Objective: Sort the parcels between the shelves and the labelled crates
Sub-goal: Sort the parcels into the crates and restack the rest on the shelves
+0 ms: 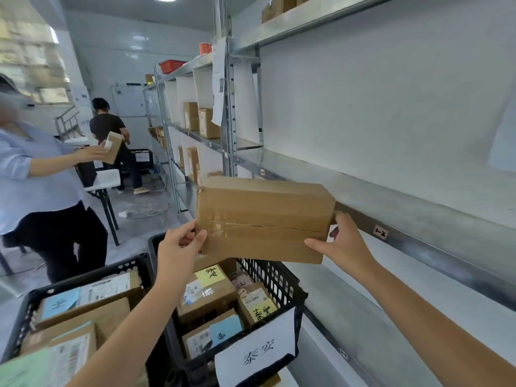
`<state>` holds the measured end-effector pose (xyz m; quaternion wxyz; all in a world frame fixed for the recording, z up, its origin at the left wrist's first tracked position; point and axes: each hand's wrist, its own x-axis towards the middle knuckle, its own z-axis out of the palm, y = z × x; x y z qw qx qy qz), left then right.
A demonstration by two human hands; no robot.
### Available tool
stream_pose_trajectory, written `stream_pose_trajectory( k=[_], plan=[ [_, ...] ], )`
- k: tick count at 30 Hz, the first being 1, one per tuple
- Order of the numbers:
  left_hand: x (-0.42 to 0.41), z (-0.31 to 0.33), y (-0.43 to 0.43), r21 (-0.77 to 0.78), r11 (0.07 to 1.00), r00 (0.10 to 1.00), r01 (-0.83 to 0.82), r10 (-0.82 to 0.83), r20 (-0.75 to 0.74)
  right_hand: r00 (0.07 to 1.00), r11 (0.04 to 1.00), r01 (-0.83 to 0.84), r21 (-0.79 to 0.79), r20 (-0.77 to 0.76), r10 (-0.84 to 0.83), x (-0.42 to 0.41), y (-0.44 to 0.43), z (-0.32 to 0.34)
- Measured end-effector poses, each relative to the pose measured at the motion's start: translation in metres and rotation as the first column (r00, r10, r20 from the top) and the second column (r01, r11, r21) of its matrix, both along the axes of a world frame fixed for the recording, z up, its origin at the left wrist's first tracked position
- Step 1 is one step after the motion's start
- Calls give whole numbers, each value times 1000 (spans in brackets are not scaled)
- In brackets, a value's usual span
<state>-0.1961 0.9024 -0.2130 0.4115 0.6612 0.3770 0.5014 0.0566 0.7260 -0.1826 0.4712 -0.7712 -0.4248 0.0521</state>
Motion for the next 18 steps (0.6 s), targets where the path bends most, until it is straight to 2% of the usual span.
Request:
stream_pose_trajectory(
  k=[2, 4, 6, 9, 13, 16, 18],
  plan=[
    [-2, -8, -1, -126, 991, 992, 52, -36, 120, 996, 999, -41, 32, -73, 43, -1, 0, -6],
    [-2, -15, -4, -291, 949, 946, 123, -23, 323, 987, 997, -63, 55, -142, 70, -2, 2, -10],
    [-3, -24, -3, -365, 917, 906, 163, 8, 424, 977, 994, -87, 61, -190, 97, -1, 4, -14],
    [-8, -33, -2, -404, 893, 890, 197, 10, 455, 949, 985, -134, 109, -273, 159, 0, 5, -18],
    [-19, -41, 0, -408, 878, 912, 252, -74, 404, 865, 967, -154, 204, -445, 232, 0, 0, -23],
    [-24, -42, 0, -417, 877, 923, 238, -70, 378, 766, 966, -64, 252, -608, 209, -5, -3, -25],
    [-27, -41, -3, -442, 859, 924, 259, -87, 373, 723, 971, -39, 234, -664, 189, -7, -4, -29]
  ],
)
